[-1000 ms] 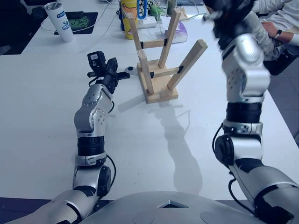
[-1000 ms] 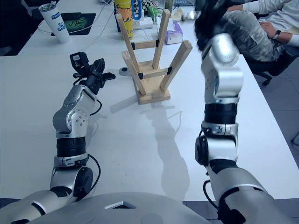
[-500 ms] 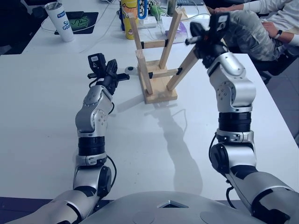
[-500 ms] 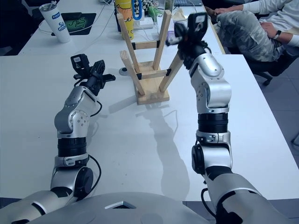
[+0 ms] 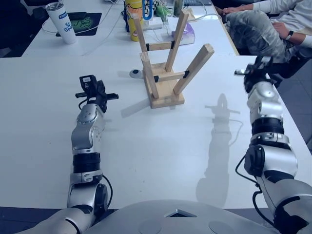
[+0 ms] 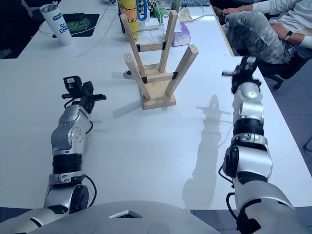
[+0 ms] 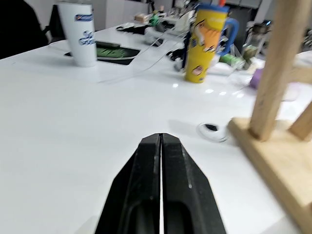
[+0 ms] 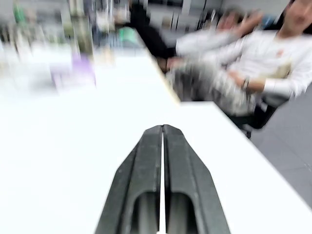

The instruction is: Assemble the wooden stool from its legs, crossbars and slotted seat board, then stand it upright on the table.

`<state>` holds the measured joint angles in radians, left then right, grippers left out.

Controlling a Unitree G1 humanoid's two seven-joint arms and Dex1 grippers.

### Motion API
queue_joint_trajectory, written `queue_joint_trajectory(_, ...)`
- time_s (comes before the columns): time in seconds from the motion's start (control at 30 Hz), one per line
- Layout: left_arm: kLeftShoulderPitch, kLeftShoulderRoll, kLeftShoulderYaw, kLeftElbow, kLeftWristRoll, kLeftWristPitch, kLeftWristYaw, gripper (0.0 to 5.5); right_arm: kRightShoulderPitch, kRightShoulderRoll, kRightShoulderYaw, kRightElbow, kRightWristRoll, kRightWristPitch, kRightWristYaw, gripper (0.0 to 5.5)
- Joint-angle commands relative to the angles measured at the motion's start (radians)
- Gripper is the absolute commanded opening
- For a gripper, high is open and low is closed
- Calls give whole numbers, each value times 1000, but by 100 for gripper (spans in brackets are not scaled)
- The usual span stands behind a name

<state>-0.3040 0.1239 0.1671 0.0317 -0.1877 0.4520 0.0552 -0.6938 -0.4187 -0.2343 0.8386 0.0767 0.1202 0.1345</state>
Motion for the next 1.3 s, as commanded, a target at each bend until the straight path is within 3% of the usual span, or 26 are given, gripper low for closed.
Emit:
queue_joint_trajectory(0.03,7,-8,-53,9,31,-9,-28,2,36,113,95,-115,-3,-12,76,0)
queue_joint_trajectory(0.27,25,-8,-118,-15,71,-45,-71,2,136,250,182,-321,5,63,82,0)
queue_joint_trajectory(0.83,9,3,-106,39,95,-98,-93,2,243,265,266,-612,30,175,205,0)
queue_joint_trajectory(1.2,-67,176,-9,256,144,-232,-103,2,298,251,42,-628,-22,333,-154,0)
queue_joint_trajectory(1.3,-109,143,-50,239,141,-228,-127,2,299,303,69,-669,-9,382,-172,0)
